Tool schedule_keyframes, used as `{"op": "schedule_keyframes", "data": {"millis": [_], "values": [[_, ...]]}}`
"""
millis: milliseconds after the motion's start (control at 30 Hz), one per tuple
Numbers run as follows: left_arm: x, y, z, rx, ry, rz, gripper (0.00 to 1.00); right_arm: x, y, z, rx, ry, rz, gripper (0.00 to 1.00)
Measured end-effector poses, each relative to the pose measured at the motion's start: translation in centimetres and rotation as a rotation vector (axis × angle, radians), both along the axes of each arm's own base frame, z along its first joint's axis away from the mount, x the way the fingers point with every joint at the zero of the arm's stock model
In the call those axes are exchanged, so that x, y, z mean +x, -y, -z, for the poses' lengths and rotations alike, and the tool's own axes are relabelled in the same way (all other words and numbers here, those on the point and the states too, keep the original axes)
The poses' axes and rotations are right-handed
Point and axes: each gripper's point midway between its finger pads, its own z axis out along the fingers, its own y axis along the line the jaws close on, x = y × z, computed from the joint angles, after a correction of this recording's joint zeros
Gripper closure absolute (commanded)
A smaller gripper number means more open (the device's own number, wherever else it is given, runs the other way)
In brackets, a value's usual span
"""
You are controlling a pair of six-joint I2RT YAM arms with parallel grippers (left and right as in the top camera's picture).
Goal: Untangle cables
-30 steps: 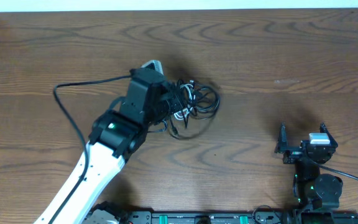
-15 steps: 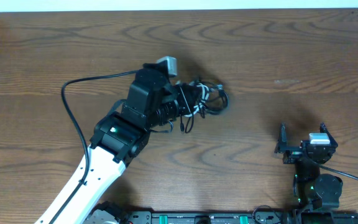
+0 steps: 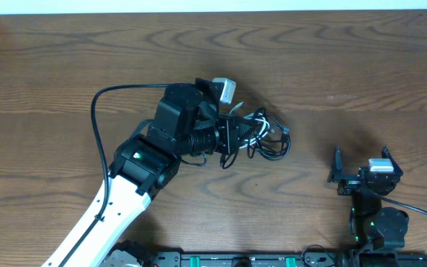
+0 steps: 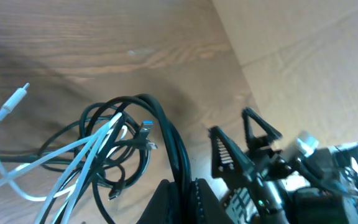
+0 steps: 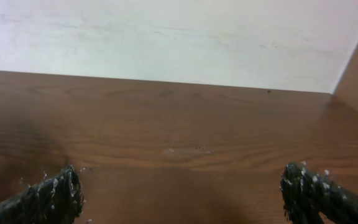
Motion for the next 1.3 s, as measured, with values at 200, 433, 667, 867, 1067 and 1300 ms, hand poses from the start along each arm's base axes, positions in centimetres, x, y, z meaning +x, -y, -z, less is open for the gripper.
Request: {"op": "schedule_keyframes", "data": {"millis": [200,433,667,867,1067,1300], "values": [[-0.6,0.3,-0.2,-0.013,0.003,0.042,0.93,0.1,0.0,-1.8,-0.006,0.073,-0.003,0.01],[-0.3,0.6,-0.9,-0.045,0.003,0.03,0.92,-0.3,-4.2,-1.8,0.144,0.06,-0.243,0.01],[0.0,0.8,-1.6,-0.082,-0.016,0.007,0.93,-3.7,-11.4,-1.8,0.776,-0.182,-0.647,0.02],[-1.3,2.0,-1.6,-0.085,-0.022,0.051,0.93,-4.6,-12.4,-2.1,1.115,-0.336,-0.668,0.01],[-3.3,3.6,-1.7,-0.089,-0.027,0.124,0.92,-4.3,-12.0,-2.2,1.146,-0.327,-0.639,0.01],[-6.0,4.8,-3.0,-0.162,-0.046,0.273,0.93,-4.1,-11.8,-2.3,1.083,-0.291,-0.636,0.01]]}}
